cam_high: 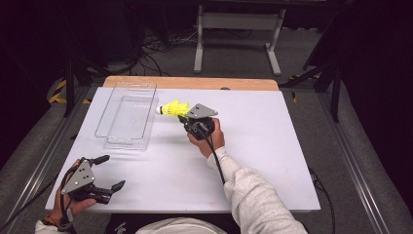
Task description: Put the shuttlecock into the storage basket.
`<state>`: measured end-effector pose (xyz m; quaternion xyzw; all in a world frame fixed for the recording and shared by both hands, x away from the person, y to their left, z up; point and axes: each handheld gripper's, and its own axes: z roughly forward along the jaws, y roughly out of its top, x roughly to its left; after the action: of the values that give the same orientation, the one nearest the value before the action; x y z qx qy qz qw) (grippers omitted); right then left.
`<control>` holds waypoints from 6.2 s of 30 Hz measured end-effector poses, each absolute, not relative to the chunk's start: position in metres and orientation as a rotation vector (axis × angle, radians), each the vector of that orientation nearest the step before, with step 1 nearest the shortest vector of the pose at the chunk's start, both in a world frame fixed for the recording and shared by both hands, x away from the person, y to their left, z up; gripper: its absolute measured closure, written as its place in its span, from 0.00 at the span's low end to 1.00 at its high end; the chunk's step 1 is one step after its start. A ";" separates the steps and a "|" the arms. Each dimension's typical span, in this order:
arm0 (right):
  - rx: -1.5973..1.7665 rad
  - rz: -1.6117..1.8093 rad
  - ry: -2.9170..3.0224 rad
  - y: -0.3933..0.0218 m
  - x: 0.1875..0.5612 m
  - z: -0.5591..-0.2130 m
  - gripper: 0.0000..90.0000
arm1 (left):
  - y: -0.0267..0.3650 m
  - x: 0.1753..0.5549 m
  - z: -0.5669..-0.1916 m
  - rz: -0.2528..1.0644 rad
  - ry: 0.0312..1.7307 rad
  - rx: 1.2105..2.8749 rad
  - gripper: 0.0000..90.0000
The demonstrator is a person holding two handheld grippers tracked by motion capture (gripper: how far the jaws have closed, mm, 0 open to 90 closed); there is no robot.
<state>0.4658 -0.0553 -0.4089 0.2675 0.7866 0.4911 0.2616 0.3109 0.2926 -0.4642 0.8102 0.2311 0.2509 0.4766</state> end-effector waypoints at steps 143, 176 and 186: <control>0.400 1.102 2.611 0.113 0.492 -0.414 0.88 | 0.292 0.310 -0.465 0.590 0.541 1.983 0.05; 0.428 1.120 2.440 0.072 0.465 -0.398 0.43 | 0.290 0.311 -0.465 0.591 0.537 1.994 0.05; 0.383 1.157 2.384 0.057 0.458 -0.393 0.39 | 0.289 0.312 -0.466 0.590 0.541 2.003 0.05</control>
<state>0.4578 0.0571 -0.3935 0.1394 0.8664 0.4206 0.2301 0.3119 0.2890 -0.4660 0.8183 0.2208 0.2412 0.4726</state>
